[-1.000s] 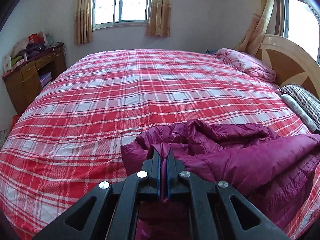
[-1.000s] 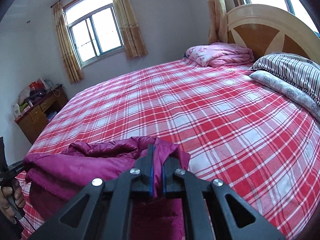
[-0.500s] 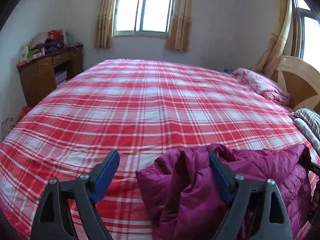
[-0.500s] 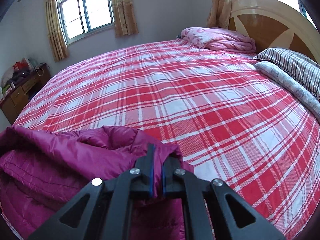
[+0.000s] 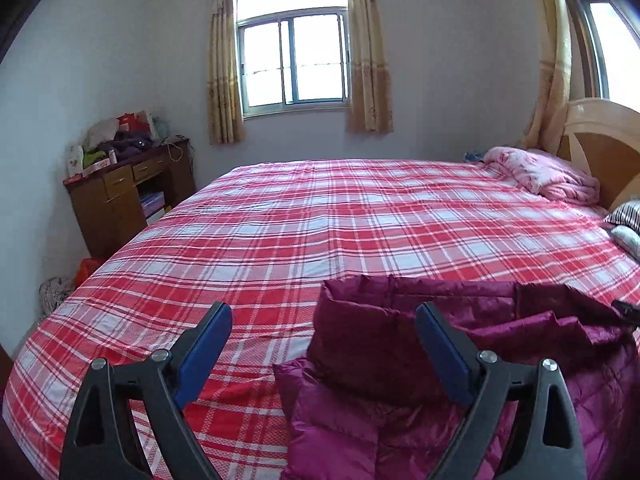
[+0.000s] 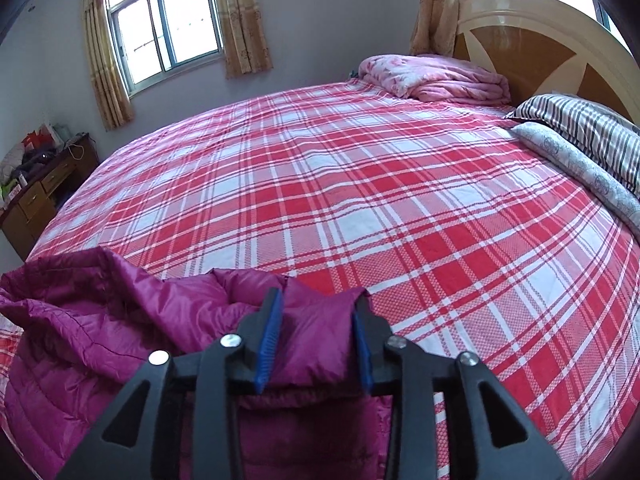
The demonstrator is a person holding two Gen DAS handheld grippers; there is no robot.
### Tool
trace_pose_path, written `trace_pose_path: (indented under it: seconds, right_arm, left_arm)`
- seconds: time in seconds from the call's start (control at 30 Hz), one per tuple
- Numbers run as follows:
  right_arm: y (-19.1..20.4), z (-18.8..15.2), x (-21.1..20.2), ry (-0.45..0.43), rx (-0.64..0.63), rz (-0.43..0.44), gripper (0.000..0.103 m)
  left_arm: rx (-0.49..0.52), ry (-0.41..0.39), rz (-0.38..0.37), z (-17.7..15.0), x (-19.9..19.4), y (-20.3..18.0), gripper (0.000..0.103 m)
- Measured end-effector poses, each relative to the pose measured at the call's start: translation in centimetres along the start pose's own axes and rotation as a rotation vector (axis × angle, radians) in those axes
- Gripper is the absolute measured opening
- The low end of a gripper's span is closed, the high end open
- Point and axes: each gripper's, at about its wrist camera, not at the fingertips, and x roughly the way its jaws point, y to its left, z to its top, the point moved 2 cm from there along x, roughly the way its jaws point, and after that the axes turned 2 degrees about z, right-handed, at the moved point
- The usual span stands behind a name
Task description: Fold large clothes
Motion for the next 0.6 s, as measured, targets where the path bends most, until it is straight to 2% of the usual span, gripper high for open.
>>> trace_pose_path:
  seconds: [0.07, 0.13, 0.23, 0.37, 0.5, 0.6]
  right_arm:
    - [-0.3, 0.5, -1.5, -0.079, 0.033, 0.013, 0.098]
    - [-0.1, 1.0, -2.4, -0.101, 0.028, 0.012, 0.097]
    - [2.0, 0.8, -2.6, -0.066, -0.028, 0.010, 0.093]
    - [6.2, -1.5, -2.1, -0.024, -0.128, 0.068, 0.092]
    - [9.8, -3.4, 0.2, 0.010, -0.223, 0.067, 0.092]
    - [10.7, -4.1, 3.1, 0.066, -0.268, 0.017, 0.089]
  left_arm:
    - [0.039, 0.025, 0.016, -0.9, 1.1, -1.2, 0.093]
    - [0.054, 0.068, 0.033, -1.8, 2.5, -1.9, 0.093]
    - [0.056, 0.121, 0.044, -2.5, 4.1, -2.6, 0.093]
    - [0.066, 0.111, 0.044, -1.9, 4.1, -4.2, 0.093]
    - [0.172, 0.084, 0.075, -1.7, 4.5, -7.0, 0.093]
    - [0.250, 0.117, 0.131, -2.8, 6.7, -8.5, 0.093]
